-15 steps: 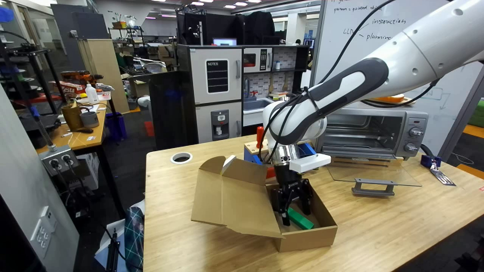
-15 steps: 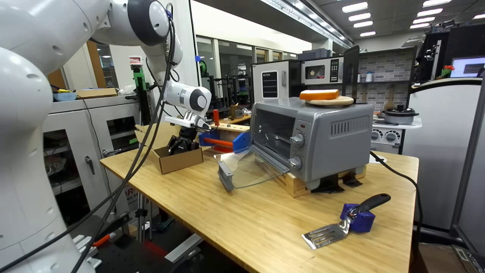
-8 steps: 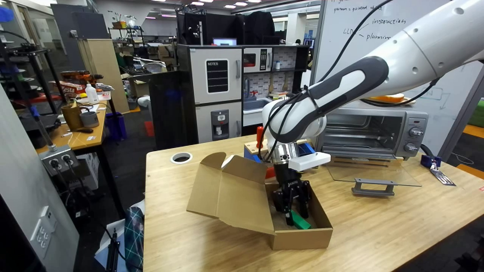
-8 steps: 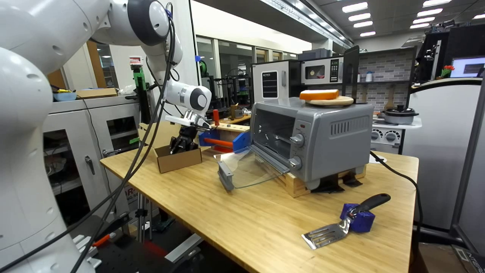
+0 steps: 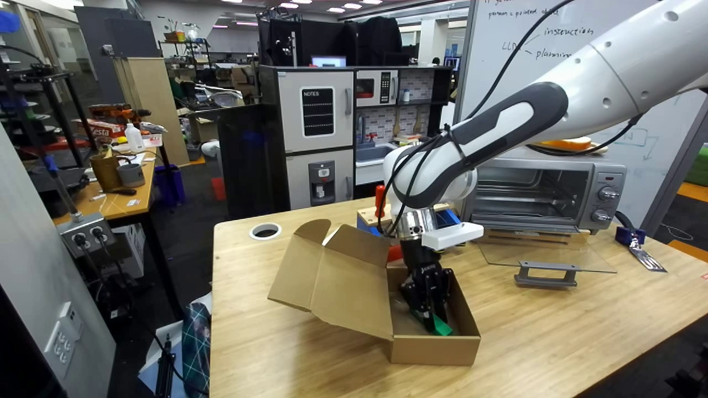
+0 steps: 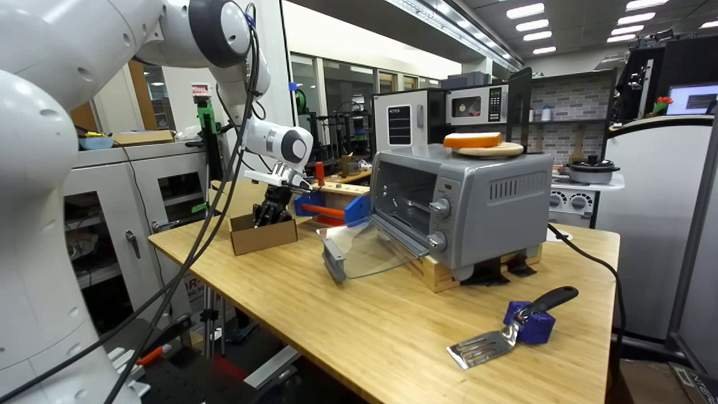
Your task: Take the green block out of the box and put it on the table
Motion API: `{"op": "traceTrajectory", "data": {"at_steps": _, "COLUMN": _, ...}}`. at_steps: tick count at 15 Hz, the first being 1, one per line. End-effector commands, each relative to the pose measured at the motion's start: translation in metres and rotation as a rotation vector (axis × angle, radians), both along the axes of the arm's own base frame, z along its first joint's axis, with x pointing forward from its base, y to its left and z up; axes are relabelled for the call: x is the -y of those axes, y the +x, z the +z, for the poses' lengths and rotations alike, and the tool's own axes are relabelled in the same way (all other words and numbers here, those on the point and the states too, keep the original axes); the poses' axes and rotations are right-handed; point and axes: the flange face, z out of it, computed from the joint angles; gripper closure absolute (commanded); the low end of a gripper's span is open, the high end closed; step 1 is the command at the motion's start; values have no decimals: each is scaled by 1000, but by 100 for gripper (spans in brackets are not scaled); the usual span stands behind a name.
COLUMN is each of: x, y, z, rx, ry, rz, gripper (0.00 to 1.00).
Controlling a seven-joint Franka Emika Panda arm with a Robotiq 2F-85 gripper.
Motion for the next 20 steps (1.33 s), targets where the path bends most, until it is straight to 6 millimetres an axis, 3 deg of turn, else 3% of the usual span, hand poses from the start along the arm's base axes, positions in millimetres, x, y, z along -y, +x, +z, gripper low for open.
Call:
{"op": "traceTrajectory", "data": {"at_steps": 1, "x": -1, "y": 2, "z": -5, "rx": -22, "ry": 31, "rz": -8, "gripper": 92}}
{"op": "traceTrajectory", "data": {"at_steps": 8, "x": -13, "y": -7, "z": 13, "rx": 6, "ry": 19, "rz": 25, "gripper": 92}}
{"op": "traceTrajectory", "data": {"at_steps": 13, "x": -29, "y": -15, "z": 39, "rx": 44, "ry": 24, "rz": 55, "gripper": 92}}
{"op": "traceTrajectory", "data": {"at_steps": 20, "x": -28, "y": -21, "z": 78, "rx": 103, "ry": 12, "rz": 58, "gripper": 92}}
